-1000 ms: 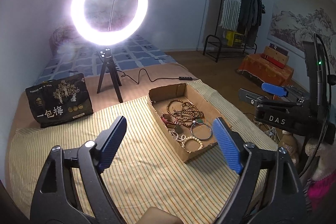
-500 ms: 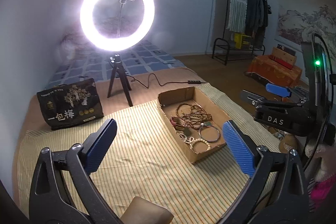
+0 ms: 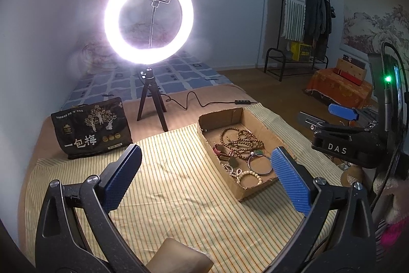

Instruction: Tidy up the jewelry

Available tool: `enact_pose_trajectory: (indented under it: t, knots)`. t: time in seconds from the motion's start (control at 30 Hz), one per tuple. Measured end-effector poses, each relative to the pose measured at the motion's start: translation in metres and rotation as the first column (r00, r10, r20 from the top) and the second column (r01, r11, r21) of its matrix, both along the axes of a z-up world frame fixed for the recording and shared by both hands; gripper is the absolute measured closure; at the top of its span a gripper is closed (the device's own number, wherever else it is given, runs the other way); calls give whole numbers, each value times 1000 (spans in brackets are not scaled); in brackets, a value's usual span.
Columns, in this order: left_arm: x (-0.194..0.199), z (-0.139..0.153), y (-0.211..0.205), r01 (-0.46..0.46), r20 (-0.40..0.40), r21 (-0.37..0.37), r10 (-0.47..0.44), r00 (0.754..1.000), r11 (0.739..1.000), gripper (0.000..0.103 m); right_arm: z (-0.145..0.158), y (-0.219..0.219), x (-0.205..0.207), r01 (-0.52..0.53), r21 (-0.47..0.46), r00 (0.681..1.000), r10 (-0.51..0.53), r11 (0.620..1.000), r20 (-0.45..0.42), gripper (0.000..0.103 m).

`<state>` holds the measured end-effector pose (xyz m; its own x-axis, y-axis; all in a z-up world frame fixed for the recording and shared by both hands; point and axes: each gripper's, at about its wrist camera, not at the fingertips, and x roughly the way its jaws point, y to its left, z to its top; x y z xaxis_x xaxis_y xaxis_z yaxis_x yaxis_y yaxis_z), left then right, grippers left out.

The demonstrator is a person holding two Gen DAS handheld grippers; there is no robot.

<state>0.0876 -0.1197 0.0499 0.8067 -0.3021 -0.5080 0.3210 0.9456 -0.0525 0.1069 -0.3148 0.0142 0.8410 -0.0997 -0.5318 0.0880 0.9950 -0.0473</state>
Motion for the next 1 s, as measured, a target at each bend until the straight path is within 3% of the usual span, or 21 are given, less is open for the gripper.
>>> enact_pose_trajectory:
  t: [1.0]
  knots:
    - [1, -2, -2, -9, -9, 22, 9, 1000, 1000, 0, 0, -2, 0, 8, -11, 1000, -8, 1000, -1, 24]
